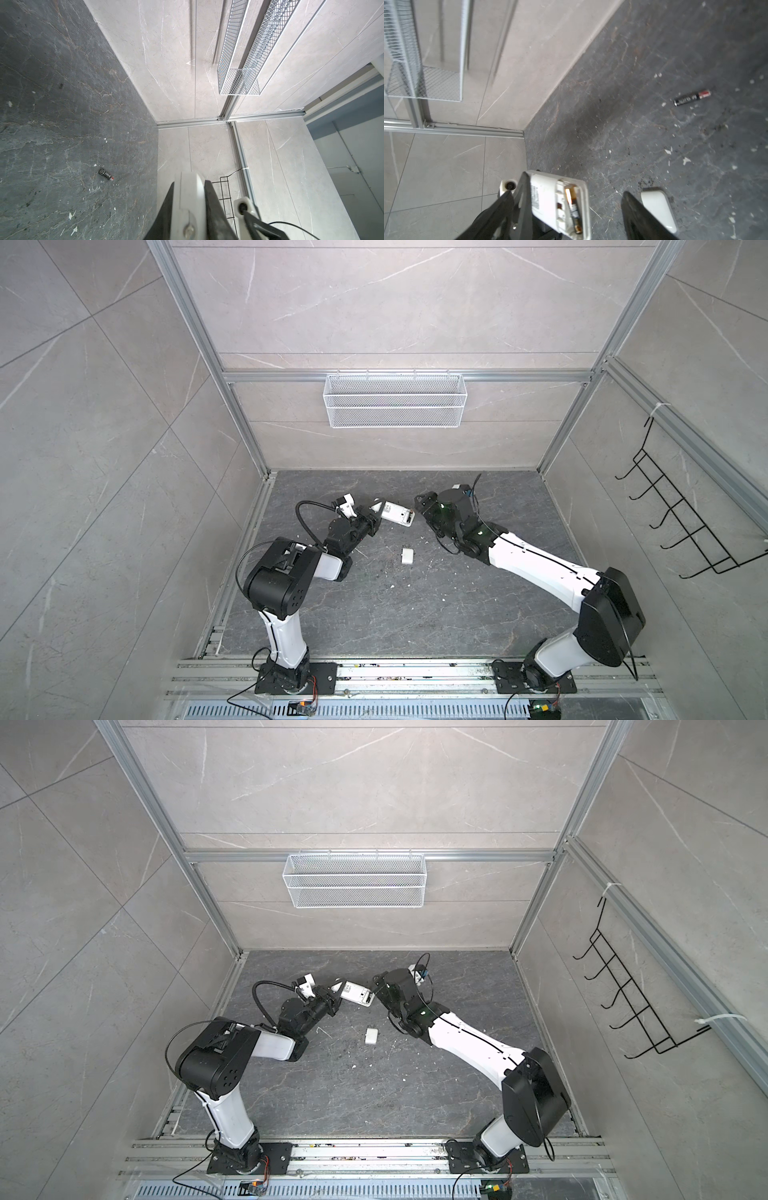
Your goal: Load the batteries into the remote control
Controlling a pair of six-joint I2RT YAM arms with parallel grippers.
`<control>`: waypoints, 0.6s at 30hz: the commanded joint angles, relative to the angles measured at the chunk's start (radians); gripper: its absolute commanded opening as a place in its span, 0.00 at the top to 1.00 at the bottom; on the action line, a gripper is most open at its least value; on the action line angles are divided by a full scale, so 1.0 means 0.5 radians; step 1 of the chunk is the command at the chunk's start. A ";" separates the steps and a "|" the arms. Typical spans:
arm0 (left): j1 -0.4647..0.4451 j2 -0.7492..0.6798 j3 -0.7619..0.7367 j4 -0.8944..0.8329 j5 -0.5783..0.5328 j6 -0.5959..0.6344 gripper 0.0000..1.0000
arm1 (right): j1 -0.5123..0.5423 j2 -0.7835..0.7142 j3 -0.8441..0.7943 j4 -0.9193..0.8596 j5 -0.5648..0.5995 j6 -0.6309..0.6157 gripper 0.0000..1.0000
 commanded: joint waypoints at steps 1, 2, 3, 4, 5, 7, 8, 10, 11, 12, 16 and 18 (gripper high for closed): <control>0.007 -0.065 0.039 0.140 -0.005 0.003 0.94 | 0.004 -0.026 -0.081 0.360 -0.049 0.352 0.15; 0.009 -0.067 0.044 0.140 -0.007 0.006 0.94 | -0.003 -0.029 -0.121 0.407 -0.057 0.415 0.14; 0.007 -0.064 0.051 0.140 -0.004 0.008 0.94 | 0.000 -0.032 -0.180 0.484 -0.059 0.492 0.13; 0.007 -0.059 0.057 0.140 -0.003 0.009 0.94 | 0.000 -0.034 -0.241 0.574 -0.049 0.572 0.12; 0.007 -0.056 0.063 0.140 0.005 0.011 0.94 | 0.002 -0.039 -0.324 0.699 -0.041 0.664 0.11; 0.007 -0.048 0.073 0.140 0.020 0.014 0.94 | 0.014 -0.022 -0.458 0.970 0.003 0.834 0.09; 0.007 -0.044 0.076 0.139 0.023 0.021 0.94 | 0.017 -0.006 -0.509 1.082 0.015 0.915 0.08; 0.007 -0.046 0.076 0.140 0.021 0.035 0.94 | 0.018 0.033 -0.547 1.200 0.014 1.011 0.07; 0.007 -0.049 0.076 0.140 0.018 0.043 0.94 | 0.020 0.053 -0.548 1.226 0.007 1.038 0.07; 0.007 -0.049 0.076 0.140 0.015 0.052 0.94 | 0.019 0.070 -0.538 1.236 -0.003 1.059 0.07; 0.006 -0.052 0.082 0.140 0.015 0.063 0.94 | 0.054 0.148 -0.557 1.364 0.033 1.182 0.06; 0.004 -0.054 0.093 0.140 0.036 0.074 0.94 | 0.065 0.185 -0.568 1.432 0.051 1.213 0.06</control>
